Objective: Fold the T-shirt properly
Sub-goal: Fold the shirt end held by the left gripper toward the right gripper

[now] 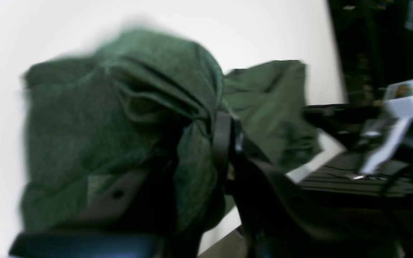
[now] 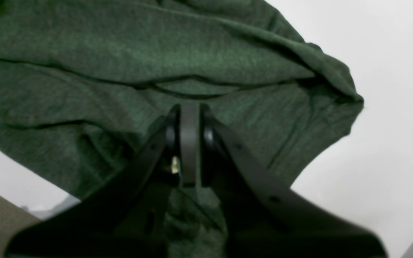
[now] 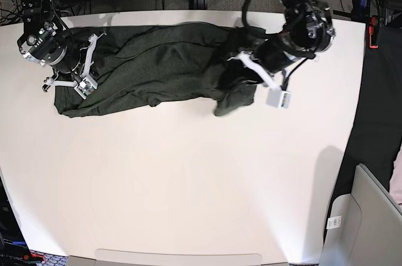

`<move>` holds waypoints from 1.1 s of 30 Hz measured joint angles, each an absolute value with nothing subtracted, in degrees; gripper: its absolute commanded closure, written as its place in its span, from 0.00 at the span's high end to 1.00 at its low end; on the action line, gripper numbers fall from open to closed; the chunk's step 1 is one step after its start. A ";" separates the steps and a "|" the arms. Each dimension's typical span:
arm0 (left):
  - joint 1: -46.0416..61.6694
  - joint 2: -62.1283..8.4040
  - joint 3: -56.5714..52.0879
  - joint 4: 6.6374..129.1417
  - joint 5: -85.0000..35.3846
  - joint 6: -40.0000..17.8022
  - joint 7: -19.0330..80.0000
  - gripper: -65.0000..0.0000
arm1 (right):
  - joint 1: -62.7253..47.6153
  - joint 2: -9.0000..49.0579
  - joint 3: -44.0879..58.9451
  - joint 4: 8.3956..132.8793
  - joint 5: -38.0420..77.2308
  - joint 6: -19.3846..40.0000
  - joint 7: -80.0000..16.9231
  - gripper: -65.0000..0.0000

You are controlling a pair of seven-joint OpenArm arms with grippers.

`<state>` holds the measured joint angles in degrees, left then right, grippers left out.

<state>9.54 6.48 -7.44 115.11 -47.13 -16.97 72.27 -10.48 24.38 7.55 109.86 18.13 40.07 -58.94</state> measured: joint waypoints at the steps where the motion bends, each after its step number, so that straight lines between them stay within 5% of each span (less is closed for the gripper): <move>1: 8.97 7.75 -6.83 115.11 -47.16 -16.95 72.42 0.00 | -10.48 24.40 7.55 109.86 18.13 40.10 -58.94 0.00; 23: 6.87 8.60 12.05 107.44 -47.20 -17.17 70.50 0.10 | -9.06 24.40 7.64 109.95 18.35 40.10 -58.92 0.00; 33: -0.58 8.58 12.62 102.45 -47.11 -17.08 70.32 0.10 | -9.54 24.40 7.64 110.00 18.35 40.10 -58.92 0.00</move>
<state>-0.58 8.58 12.62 102.45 -47.11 -17.08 70.32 -9.54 24.40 7.64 110.00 18.35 40.10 -58.92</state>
